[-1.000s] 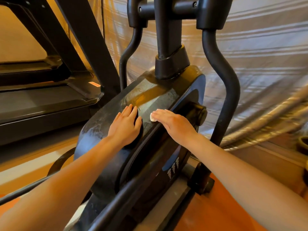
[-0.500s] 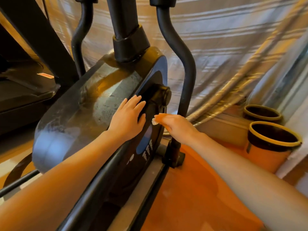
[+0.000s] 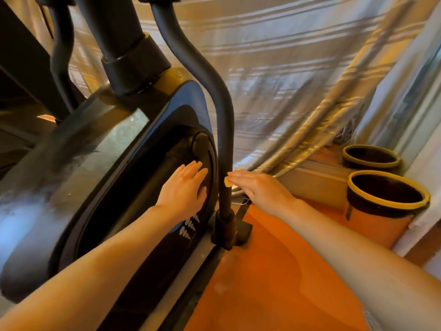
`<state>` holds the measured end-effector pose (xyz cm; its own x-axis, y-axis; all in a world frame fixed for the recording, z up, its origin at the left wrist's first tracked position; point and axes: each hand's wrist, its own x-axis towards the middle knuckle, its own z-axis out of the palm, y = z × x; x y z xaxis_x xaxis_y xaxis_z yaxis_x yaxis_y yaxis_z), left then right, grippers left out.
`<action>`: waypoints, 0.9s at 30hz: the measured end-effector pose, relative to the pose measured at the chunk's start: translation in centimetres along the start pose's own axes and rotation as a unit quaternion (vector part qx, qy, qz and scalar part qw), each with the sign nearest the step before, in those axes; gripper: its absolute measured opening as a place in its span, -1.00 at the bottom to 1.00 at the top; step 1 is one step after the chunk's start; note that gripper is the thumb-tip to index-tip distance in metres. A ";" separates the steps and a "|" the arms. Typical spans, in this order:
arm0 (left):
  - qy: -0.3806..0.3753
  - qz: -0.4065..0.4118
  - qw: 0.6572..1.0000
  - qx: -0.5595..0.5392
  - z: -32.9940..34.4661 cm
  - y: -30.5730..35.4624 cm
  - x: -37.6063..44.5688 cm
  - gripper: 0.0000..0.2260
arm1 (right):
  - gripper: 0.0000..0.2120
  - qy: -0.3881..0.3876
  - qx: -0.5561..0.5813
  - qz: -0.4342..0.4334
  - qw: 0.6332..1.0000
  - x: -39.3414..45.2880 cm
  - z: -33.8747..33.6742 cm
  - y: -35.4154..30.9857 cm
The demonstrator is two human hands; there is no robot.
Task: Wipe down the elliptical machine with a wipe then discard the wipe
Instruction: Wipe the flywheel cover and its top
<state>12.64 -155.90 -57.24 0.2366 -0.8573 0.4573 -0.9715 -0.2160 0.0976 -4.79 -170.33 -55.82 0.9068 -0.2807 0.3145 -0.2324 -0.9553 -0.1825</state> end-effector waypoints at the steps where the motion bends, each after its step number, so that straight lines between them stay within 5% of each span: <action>1: -0.001 -0.007 1.000 0.007 0.6 0.2 0.3 -0.52 | -0.60 0.002 0.007 -0.004 1.000 -0.1 0.1 1.0; 16: -0.022 -0.099 0.993 0.054 8.6 4.0 0.0 -0.52 | -0.61 0.004 0.038 -0.136 0.990 0.6 2.8 11.0; 27: -0.098 -0.107 0.988 0.046 18.2 2.2 -5.1 -0.49 | -0.62 0.020 0.047 -0.164 0.985 -0.4 14.5 11.7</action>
<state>9.53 -160.50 -75.49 0.4443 -0.8590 0.2545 -0.8952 -0.4370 0.0880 -2.83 -180.06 -71.56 0.9130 0.0358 0.4063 0.1052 -0.9831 -0.1498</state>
